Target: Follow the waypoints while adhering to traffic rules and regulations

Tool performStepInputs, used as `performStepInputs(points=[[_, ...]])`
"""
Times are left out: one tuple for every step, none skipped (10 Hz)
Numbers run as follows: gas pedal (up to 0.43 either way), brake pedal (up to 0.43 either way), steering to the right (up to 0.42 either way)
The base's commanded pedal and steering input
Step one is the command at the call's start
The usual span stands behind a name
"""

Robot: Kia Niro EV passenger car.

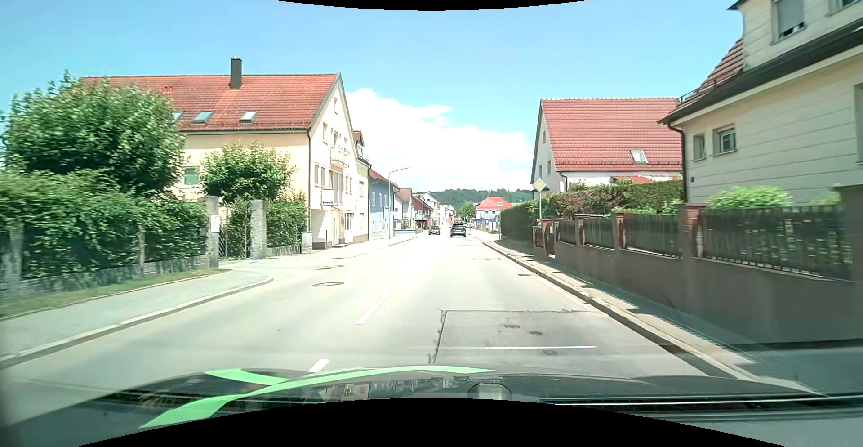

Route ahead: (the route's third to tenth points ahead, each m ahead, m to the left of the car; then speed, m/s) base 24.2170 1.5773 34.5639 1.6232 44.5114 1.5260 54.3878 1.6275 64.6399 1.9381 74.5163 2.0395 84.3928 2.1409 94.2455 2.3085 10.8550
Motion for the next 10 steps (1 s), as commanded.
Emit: performStepInputs(points=[[0.098, 0.0, 0.003], [0.098, 0.0, 0.003], [0.098, 0.0, 0.004], [0.098, 0.0, 0.004], [0.098, 0.0, 0.003], [0.098, 0.0, 0.003], [0.098, 0.0, 0.001], [0.11, 0.0, 0.001], [0.118, 0.0, 0.001], [0.118, 0.0, 0.001]])
